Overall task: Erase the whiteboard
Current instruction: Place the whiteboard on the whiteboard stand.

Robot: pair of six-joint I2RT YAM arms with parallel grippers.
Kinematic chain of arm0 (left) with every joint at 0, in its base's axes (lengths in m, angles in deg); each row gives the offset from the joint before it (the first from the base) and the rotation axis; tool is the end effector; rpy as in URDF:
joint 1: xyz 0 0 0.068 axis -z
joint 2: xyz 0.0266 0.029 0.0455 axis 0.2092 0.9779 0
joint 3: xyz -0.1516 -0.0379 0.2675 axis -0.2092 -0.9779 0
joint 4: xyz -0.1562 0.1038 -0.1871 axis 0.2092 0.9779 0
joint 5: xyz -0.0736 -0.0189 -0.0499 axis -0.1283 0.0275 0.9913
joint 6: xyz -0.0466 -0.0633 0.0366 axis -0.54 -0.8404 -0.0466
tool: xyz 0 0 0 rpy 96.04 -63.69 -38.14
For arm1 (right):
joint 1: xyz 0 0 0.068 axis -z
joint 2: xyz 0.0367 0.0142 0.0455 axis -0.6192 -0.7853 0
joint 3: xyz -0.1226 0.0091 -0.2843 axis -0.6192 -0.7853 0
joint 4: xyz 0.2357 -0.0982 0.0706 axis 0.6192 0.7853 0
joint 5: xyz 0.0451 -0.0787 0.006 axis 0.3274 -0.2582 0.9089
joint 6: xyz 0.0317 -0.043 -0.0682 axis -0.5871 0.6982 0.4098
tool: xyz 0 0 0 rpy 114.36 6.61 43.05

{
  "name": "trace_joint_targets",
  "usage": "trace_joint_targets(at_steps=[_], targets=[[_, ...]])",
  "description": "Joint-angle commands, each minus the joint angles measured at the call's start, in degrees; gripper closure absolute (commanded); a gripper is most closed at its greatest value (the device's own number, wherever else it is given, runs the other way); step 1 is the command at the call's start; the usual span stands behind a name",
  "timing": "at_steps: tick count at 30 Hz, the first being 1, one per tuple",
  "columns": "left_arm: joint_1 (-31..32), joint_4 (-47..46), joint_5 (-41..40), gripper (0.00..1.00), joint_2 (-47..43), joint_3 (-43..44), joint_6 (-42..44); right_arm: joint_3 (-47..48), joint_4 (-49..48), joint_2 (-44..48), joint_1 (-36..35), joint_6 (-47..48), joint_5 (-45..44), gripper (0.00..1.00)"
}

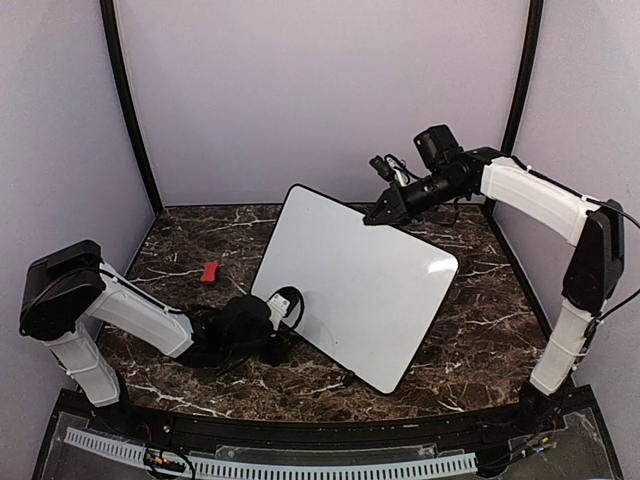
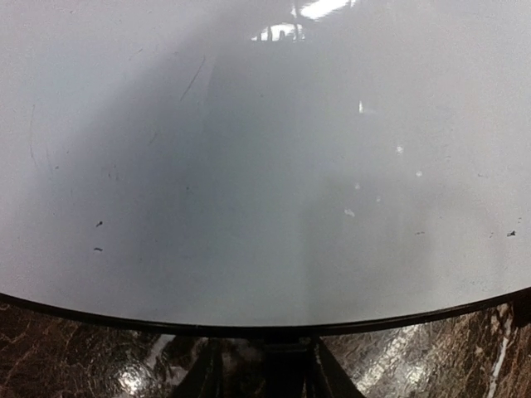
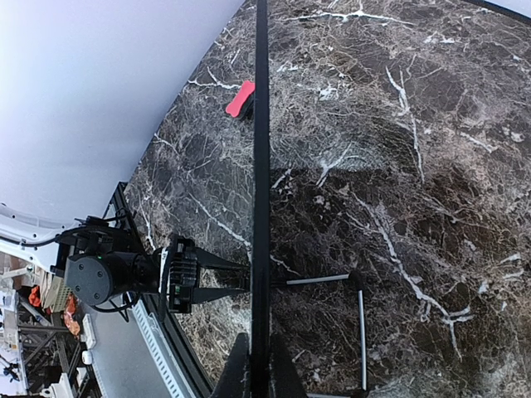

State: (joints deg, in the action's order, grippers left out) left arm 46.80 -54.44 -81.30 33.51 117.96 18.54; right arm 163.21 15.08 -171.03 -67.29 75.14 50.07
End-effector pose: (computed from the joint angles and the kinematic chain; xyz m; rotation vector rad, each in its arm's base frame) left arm 0.1917 -0.2862 0.1399 0.7062 2.0705 -0.5162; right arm 0.3431 0.2462 0.3485 -0.6889 2.3687 1.1549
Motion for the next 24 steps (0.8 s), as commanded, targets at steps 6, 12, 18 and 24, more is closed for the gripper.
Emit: trace_joint_targets(at_steps=[6, 12, 18, 24], targets=[[-0.3, -1.5, 0.8, 0.79, 0.3, -0.6, 1.0, 3.4, 1.7, 1.0, 1.5, 1.8, 1.5, 1.00], [-0.3, -1.2, -0.4, 0.85, 0.2, -0.6, 0.5, 0.3, 0.1, 2.5, 1.6, 1.4, 1.6, 1.00], [-0.3, -1.0, -0.6, 0.90, 0.4, -0.3, 0.4, -2.8, -1.7, 3.8, 1.6, 1.8, 1.9, 0.94], [-0.3, -0.5, -1.3, 0.92, 0.6, -0.1, 0.0, -6.1, -3.5, 5.3, 1.6, 2.2, 2.2, 0.84]])
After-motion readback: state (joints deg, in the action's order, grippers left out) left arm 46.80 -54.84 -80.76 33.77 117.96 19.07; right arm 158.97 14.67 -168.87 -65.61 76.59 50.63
